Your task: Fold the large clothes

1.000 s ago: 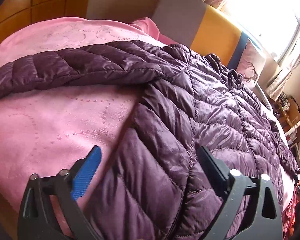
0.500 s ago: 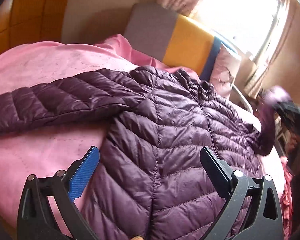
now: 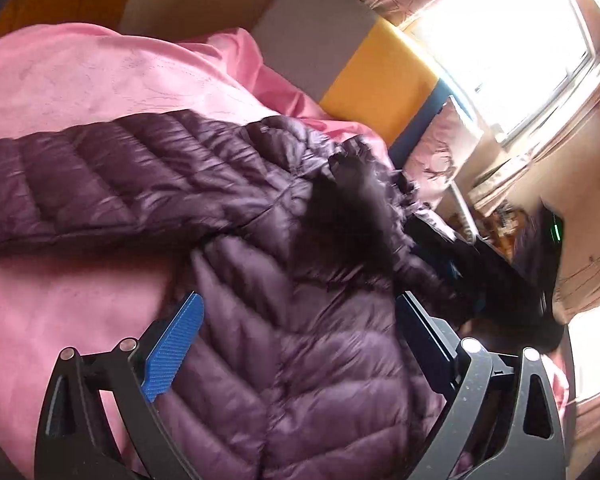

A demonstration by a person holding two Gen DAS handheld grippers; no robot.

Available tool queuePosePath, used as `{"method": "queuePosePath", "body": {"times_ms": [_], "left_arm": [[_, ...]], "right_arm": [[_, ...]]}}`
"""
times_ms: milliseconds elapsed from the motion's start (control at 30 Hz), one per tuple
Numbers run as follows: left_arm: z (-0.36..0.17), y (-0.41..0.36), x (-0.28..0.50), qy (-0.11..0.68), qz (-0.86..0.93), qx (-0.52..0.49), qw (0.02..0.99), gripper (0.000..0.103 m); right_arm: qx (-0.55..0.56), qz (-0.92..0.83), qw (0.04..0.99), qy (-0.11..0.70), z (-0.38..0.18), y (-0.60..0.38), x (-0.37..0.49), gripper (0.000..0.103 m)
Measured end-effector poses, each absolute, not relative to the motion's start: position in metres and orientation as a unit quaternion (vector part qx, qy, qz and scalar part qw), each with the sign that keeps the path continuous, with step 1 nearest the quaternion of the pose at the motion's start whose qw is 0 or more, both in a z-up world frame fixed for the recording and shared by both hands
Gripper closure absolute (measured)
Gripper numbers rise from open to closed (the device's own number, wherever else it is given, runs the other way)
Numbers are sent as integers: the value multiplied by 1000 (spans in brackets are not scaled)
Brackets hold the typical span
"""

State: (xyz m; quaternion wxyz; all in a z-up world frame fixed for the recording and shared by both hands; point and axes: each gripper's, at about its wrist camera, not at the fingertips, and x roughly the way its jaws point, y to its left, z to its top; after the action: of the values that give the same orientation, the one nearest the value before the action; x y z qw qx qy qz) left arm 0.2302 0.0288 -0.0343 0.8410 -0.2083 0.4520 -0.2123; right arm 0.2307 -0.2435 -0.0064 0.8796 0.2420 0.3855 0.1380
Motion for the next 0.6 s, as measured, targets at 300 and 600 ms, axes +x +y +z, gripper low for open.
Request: {"method": "queuePosePath", "body": {"times_ms": [300,600], "left_arm": [[-55,-33,299,485,-233,-209,816,8],[-69,-84,340,513,-224,-147,815,90]], "right_arm": [[411,92,835,353,-36,-356,136,8],[530,23,793,298,-71,-427,138,5]]}}
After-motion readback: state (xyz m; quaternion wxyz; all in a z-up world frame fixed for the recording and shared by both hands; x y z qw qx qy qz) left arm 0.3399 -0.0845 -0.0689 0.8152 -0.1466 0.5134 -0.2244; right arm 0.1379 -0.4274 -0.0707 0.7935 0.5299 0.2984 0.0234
